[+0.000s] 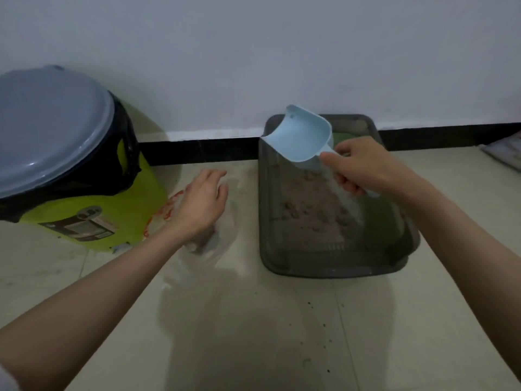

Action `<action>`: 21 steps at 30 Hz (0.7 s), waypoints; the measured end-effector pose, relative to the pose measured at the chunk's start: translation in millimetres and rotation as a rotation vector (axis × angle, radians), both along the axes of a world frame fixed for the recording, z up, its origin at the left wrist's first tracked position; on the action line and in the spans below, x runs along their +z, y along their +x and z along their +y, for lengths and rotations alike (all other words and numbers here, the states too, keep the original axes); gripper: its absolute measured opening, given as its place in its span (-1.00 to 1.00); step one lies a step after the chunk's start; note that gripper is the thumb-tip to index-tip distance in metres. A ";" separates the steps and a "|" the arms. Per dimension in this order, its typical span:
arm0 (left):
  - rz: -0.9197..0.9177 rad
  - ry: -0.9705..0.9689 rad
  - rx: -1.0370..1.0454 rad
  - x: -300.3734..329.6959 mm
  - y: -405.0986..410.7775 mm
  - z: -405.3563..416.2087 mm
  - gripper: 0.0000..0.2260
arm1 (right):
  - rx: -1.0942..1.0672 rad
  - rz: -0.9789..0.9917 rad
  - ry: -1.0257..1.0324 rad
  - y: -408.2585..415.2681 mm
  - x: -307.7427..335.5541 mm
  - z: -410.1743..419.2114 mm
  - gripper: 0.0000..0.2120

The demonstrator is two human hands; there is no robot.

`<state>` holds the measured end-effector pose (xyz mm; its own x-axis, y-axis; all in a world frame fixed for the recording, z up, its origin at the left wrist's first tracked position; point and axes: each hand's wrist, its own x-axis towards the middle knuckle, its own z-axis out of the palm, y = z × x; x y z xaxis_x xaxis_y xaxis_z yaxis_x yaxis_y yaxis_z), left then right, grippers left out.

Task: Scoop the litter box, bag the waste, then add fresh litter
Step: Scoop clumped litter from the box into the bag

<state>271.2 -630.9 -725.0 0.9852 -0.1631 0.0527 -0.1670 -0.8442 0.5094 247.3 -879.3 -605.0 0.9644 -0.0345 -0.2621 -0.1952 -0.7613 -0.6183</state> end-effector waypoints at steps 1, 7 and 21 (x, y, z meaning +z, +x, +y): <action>0.001 0.014 -0.047 3.9 2.2 -17.3 -0.64 | -0.057 0.006 0.012 -2.1 -6.9 -12.2 -0.70; 0.142 0.111 -0.184 -2.9 23.8 -99.3 -0.49 | -0.373 0.216 0.113 -4.8 -104.6 -55.1 -0.71; 0.035 0.093 -0.028 -41.4 40.2 -121.9 -0.50 | -0.697 0.511 0.609 35.4 -179.6 -34.0 -0.82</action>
<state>311.4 -752.8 -766.4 0.9811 -0.1934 0.0012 -0.1747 -0.8834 0.4349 282.8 -913.3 -784.6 0.5523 -0.2640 -0.7907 -0.8146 0.0305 -0.5792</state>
